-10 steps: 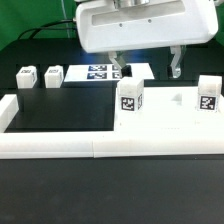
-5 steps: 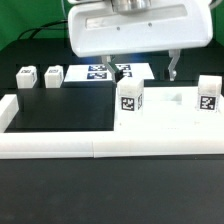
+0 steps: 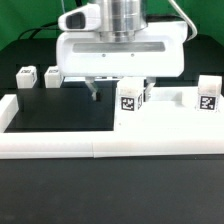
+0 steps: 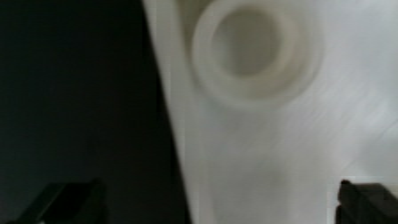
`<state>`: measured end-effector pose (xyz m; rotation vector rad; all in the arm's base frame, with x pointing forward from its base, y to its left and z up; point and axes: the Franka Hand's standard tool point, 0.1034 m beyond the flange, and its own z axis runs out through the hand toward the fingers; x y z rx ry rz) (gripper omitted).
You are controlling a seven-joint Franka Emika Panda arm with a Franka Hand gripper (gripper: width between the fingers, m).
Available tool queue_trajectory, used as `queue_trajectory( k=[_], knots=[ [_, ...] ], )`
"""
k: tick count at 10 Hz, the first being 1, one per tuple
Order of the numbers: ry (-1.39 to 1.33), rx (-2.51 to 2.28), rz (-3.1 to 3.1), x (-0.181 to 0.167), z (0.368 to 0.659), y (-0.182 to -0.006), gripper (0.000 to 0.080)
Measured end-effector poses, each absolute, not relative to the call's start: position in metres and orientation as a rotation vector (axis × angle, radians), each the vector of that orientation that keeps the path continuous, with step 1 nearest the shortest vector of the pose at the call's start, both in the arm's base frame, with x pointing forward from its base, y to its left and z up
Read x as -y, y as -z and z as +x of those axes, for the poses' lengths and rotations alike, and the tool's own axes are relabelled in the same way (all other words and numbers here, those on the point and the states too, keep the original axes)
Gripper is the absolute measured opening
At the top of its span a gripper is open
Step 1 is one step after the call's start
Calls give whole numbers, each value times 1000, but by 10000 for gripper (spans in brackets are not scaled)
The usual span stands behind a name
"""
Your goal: Assemble square table
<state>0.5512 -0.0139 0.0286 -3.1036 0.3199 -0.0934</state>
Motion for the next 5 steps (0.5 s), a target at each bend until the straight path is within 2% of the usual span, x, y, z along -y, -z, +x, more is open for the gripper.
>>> queue_trajectory(
  k=[2,5],
  knots=[
    [68,-354,-3091,8,549,-14,648],
    [53,-357,-3088,7,549,-12,648]
  ],
)
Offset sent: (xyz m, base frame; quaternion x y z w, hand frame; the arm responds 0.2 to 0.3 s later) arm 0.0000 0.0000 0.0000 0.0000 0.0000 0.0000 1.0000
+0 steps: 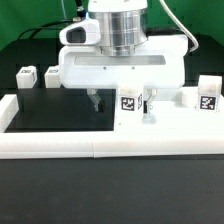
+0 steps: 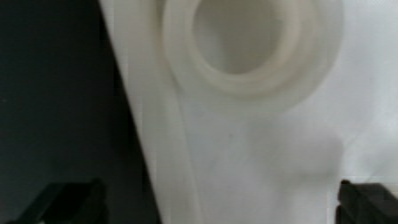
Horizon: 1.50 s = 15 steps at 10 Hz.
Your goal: Assemble square table
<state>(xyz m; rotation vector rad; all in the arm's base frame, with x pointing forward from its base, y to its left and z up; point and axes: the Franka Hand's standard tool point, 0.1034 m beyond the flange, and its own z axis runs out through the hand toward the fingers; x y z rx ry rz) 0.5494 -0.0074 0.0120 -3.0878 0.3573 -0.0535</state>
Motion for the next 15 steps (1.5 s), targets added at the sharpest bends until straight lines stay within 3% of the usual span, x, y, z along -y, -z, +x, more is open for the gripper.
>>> queue_trajectory(
  k=[2,3,4,5,15],
  knots=[
    [53,-358,-3088,8,549,-12,392],
    [53,-358,-3088,8,549,-12,392],
    [55,-361,-3090,10,549,-12,188],
    [54,-362,-3098,16,548,-12,81],
    [53,-342,-3100,17,547,-12,81]
  ],
)
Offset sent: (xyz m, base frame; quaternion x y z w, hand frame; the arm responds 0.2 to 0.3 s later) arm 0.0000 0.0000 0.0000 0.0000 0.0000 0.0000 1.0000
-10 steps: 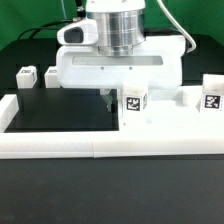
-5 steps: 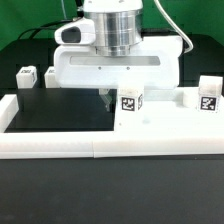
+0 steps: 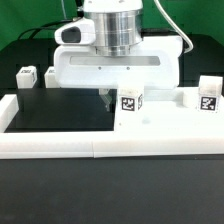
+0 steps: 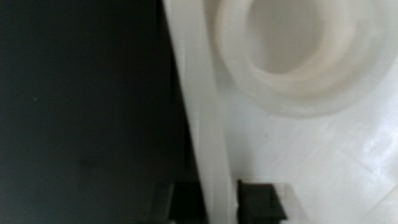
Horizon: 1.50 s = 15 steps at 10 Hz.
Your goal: Assemble square table
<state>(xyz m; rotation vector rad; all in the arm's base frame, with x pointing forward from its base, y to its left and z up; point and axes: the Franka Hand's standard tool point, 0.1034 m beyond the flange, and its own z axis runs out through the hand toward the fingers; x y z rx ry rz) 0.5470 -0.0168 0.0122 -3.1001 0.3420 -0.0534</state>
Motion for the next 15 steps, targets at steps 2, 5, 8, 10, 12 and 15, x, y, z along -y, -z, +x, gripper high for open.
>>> queue_trajectory(
  k=[2,5,8,10,12,15],
  knots=[
    [35,-198,-3111,31,532,-14,77],
    [56,13,-3134,43,529,-14,63],
    [55,347,-3130,46,530,-14,63],
    [82,692,-3113,40,537,-16,64],
    [103,1049,-3034,52,540,-18,64],
    [78,1337,-2937,56,541,-18,64]
  ],
)
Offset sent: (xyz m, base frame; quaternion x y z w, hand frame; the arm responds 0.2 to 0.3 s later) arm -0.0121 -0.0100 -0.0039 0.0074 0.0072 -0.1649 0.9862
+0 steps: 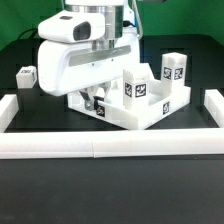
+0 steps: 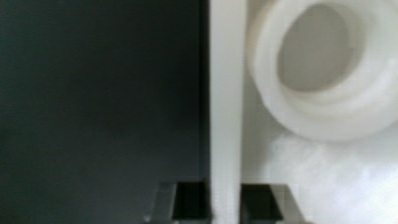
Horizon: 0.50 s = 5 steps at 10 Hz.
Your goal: Assemble square table
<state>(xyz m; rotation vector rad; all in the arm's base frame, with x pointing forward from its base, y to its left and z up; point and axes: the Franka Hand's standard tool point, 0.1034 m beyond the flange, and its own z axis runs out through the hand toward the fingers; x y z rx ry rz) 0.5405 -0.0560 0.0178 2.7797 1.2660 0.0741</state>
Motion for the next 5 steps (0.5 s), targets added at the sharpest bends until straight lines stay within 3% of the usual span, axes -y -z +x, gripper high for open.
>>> queue_trajectory(
  k=[2,5],
  knots=[
    [-60,-1406,2701,58,541,-18,64],
    [-61,-1641,2537,28,561,-18,65]
  ],
)
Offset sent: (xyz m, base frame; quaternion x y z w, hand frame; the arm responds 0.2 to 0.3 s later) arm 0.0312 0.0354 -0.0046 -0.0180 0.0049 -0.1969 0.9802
